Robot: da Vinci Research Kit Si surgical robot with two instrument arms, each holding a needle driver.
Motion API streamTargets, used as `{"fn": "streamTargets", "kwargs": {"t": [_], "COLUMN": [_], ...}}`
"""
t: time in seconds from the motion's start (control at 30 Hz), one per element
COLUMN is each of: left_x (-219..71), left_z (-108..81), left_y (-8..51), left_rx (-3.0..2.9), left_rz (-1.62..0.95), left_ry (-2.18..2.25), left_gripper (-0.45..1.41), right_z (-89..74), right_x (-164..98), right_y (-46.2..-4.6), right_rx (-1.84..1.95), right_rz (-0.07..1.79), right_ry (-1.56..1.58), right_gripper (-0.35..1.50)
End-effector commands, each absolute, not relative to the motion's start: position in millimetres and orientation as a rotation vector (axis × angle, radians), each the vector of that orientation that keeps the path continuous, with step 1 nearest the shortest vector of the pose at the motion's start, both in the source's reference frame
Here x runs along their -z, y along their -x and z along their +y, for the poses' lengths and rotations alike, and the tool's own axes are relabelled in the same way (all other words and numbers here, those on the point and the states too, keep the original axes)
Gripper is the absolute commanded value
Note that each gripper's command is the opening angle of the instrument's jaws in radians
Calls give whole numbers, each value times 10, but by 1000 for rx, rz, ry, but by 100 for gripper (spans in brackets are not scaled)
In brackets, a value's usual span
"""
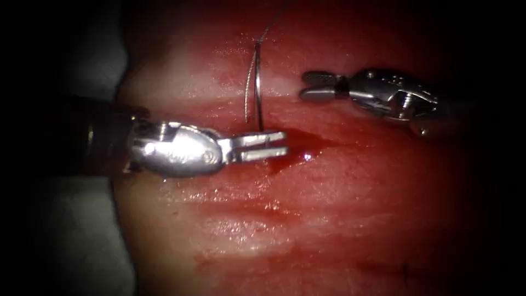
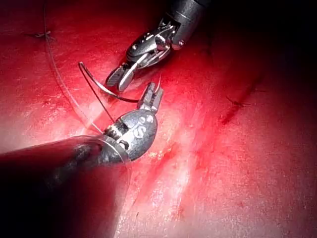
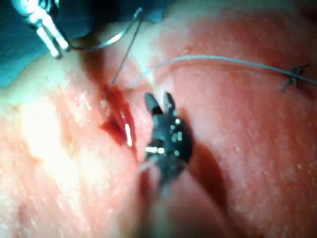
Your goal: Wound Closure
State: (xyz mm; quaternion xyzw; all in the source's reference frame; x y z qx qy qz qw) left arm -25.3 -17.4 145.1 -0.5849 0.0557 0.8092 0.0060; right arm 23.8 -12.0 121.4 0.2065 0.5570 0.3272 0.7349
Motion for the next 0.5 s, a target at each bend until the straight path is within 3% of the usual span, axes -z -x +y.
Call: {"fn": "streamTargets", "kwargs": {"t": [0.03, 0.17, 0.27, 0.33, 0.4, 0.5], "left_x": [-1459, -1474, -1488, -1496, -1501, -1504], "left_z": [-183, -195, -206, -207, -210, -212], "left_y": [257, 257, 260, 264, 266, 269], "left_rx": [-2546, -2577, -2612, -2629, -2643, -2660], "left_rz": [168, 221, 259, 268, 291, 319], "left_ry": [1819, 1795, 1808, 1817, 1824, 1830], "left_gripper": [-45, -45, -45, -45, -45, -45], "right_z": [-126, -135, -142, -144, -147, -150], "right_x": [-1219, -1218, -1215, -1213, -1211, -1209], "right_y": [-243, -242, -245, -246, -247, -250], "right_rx": [-746, -769, -759, -757, -759, -773], "right_rz": [1242, 1263, 1273, 1277, 1286, 1299], "right_ry": [-480, -566, -619, -648, -683, -730], "right_gripper": [59, 83, 86, 79, 52, 37]}}
